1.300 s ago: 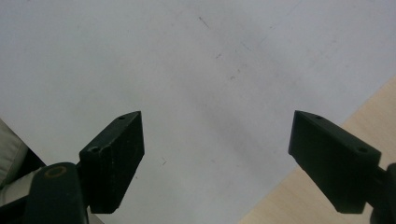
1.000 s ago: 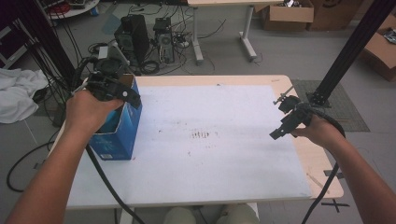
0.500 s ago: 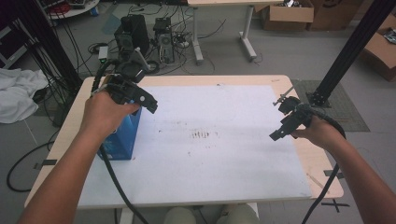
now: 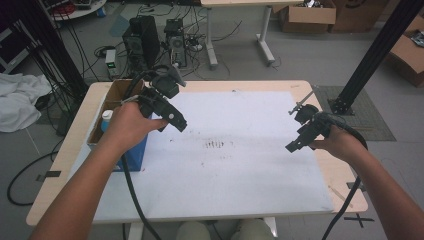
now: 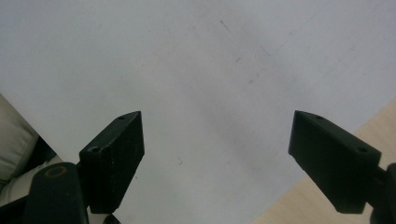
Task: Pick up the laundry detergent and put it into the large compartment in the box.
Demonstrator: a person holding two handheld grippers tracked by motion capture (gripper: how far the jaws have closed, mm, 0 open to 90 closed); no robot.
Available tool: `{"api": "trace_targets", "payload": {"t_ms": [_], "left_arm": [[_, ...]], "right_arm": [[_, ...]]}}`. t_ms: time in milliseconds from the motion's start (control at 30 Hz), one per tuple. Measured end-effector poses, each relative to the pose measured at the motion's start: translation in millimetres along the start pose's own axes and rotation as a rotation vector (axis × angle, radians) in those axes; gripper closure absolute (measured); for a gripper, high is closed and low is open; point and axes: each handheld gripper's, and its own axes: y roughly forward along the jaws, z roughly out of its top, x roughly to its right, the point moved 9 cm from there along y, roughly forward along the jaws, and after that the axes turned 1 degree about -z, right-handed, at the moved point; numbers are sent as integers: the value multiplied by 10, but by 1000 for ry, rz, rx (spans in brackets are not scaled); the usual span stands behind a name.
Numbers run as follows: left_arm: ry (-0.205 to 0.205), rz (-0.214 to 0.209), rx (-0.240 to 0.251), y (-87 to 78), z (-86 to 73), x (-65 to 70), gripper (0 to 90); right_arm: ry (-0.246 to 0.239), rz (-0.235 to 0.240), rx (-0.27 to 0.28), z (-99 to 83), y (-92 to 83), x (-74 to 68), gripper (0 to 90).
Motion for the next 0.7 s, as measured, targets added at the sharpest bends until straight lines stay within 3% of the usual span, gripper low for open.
{"api": "trace_targets", "payload": {"t_ms": [300,533,700], "left_arm": [[80,-5,6,92,133,173,189],[176,-16,-11,188,215,327,189],[220,-27,-35,313,246,430,191]], "right_arm": [[-16,1,-1,26,-9,-61,182],[-26,5,0,54,6,-82,182],[-40,6,-2,64,17,-91,182]]}}
